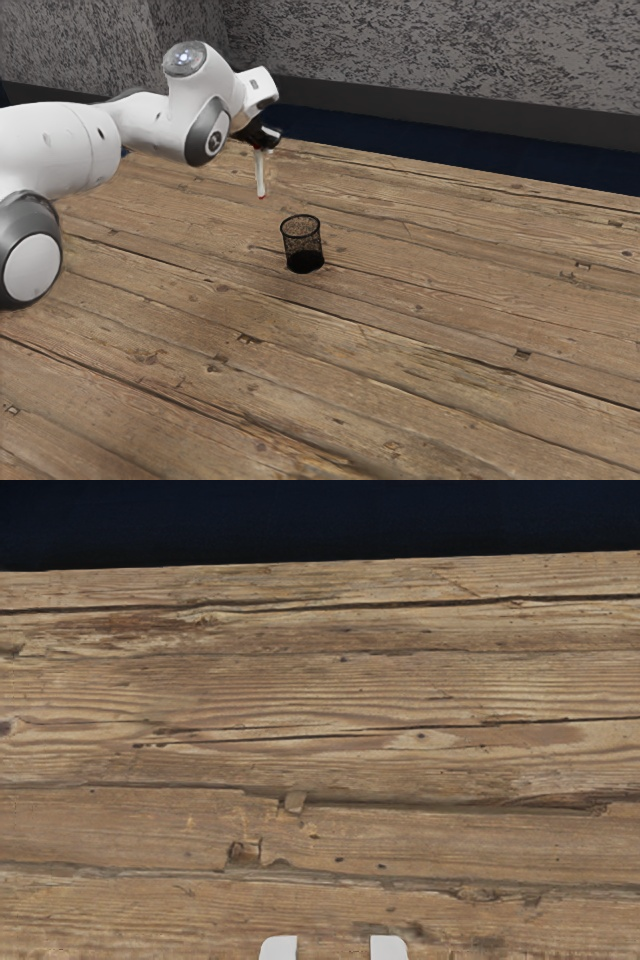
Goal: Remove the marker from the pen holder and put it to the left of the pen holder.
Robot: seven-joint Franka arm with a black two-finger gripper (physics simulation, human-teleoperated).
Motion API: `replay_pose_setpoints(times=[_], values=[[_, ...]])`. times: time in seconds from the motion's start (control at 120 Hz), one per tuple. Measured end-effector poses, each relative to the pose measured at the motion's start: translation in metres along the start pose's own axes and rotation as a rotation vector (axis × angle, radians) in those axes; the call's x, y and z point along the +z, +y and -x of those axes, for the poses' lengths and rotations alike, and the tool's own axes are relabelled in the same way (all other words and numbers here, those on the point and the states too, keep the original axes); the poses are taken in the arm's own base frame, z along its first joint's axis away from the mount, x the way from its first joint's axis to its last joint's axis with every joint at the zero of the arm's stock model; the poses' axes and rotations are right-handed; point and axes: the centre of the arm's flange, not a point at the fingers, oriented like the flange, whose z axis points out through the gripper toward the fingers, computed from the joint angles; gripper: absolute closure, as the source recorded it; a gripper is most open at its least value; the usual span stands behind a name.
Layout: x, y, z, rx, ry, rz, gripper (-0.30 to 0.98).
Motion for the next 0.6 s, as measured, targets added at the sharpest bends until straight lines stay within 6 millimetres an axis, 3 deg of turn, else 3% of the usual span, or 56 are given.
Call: replay_pose_setpoints(times=[0.092,0.35,0.6], values=[[0.017,-0.033,0.014,-0.005,-0.079,-0.032,0.75],[0.083,-0.068,0.068,0.007,-0.342,-0.026,0.75],[0.129,-0.077,0.06,0.046,-0.357,-0.027,0.75]])
